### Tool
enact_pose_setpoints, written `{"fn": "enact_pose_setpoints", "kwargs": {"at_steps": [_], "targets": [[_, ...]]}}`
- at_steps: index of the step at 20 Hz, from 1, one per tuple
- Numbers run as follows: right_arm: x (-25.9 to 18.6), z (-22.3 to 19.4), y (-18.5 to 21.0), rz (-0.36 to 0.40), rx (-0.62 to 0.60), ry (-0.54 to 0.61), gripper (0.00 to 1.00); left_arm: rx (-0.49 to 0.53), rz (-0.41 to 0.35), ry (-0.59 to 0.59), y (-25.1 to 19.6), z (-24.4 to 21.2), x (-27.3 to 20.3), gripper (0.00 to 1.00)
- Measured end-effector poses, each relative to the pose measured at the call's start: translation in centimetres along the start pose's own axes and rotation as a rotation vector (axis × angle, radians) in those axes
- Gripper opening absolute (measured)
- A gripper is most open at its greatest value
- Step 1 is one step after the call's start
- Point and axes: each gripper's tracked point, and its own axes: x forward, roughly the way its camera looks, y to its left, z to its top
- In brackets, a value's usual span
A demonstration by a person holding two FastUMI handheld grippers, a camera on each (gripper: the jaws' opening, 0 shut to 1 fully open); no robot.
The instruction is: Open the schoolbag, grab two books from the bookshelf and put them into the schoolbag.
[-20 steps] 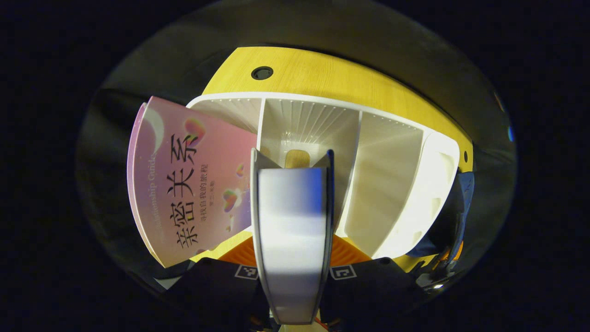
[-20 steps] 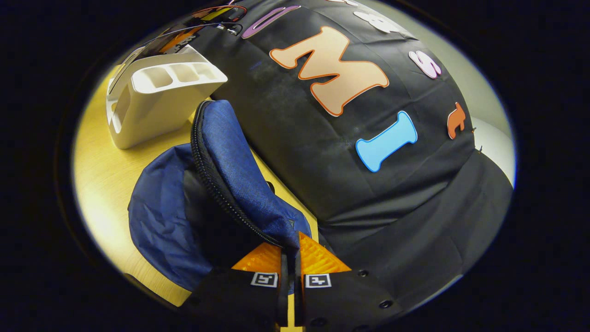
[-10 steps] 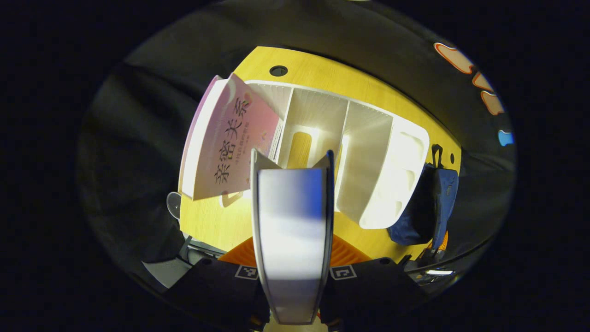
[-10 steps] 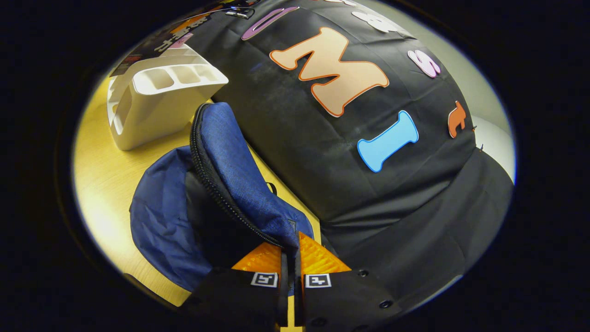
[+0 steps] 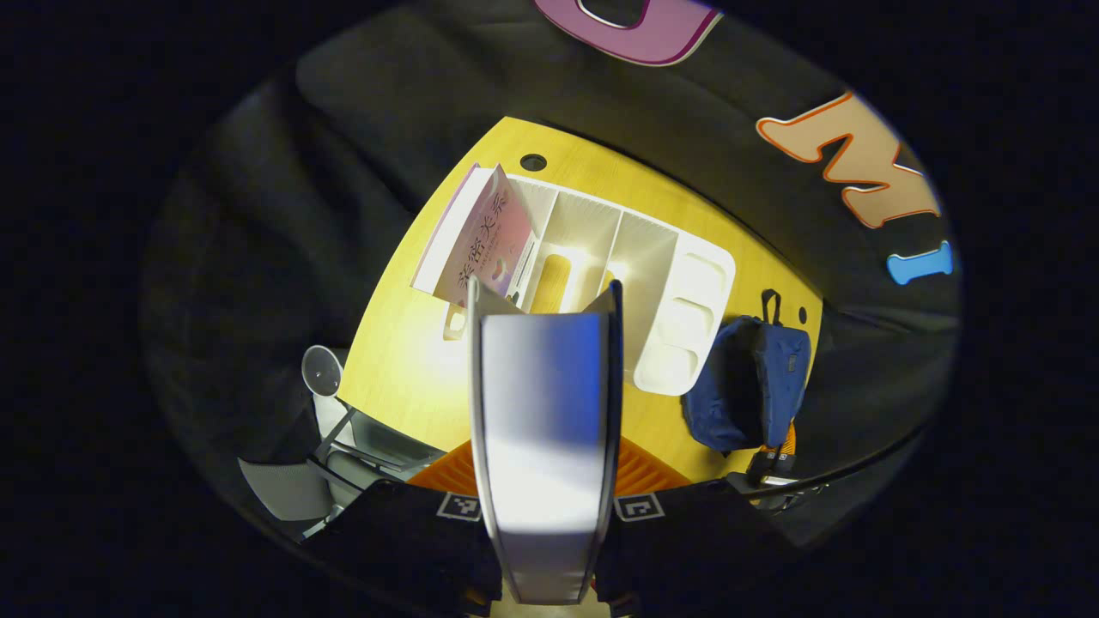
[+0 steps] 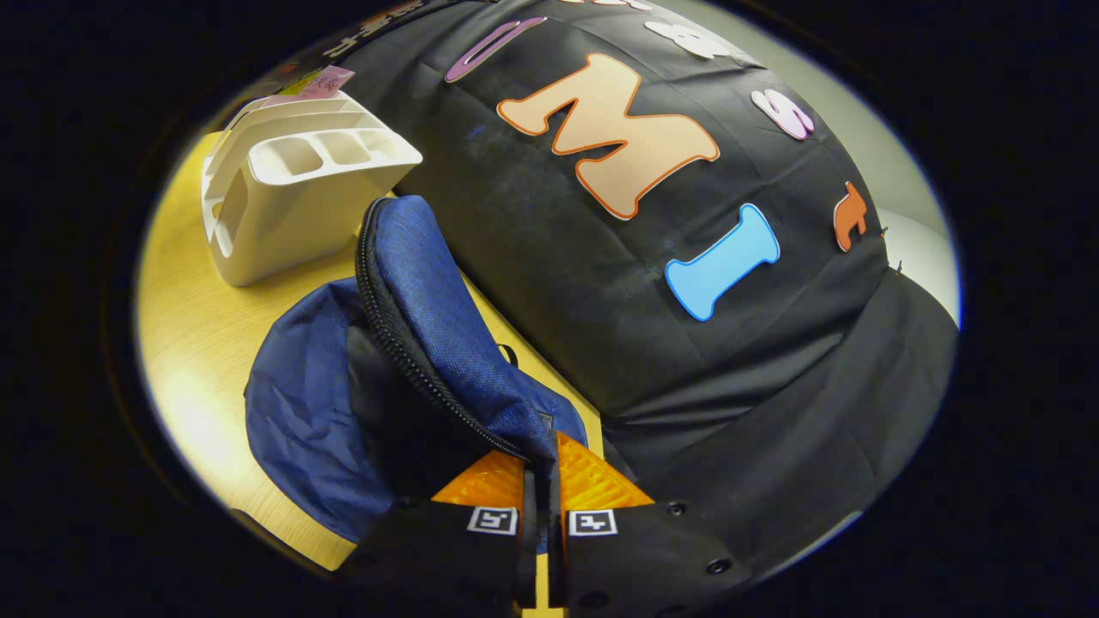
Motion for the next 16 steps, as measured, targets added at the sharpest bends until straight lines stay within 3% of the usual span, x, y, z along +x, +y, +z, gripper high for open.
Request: {"fn": "enact_pose_setpoints", "kwargs": {"at_steps": [2, 3, 8, 12, 16], "targets": [[0.2, 0.1, -0.3, 0.0, 0.01, -0.002, 0.13, 0.012, -0.038, -0.034, -1.3, -0.7, -1.4, 0.39], [0.1, 0.0, -0.4, 0.001, 0.019, -0.002, 0.08, 0.024, -0.058, -0.051, -2.0, -1.0, -1.8, 0.39], [0.0, -0.2, -1.6, -0.001, 0.088, 0.007, 0.08, 0.099, -0.216, -0.086, -7.7, -3.1, -2.9, 0.39], [0.2, -0.5, -2.1, 0.0, 0.16, 0.021, 0.08, 0.102, -0.389, -0.104, -13.3, -3.6, -1.6, 0.39], [0.5, -0.3, -2.5, 0.002, 0.235, 0.026, 0.08, 0.128, -0.488, -0.122, -17.6, -3.5, 1.6, 0.39]]}}
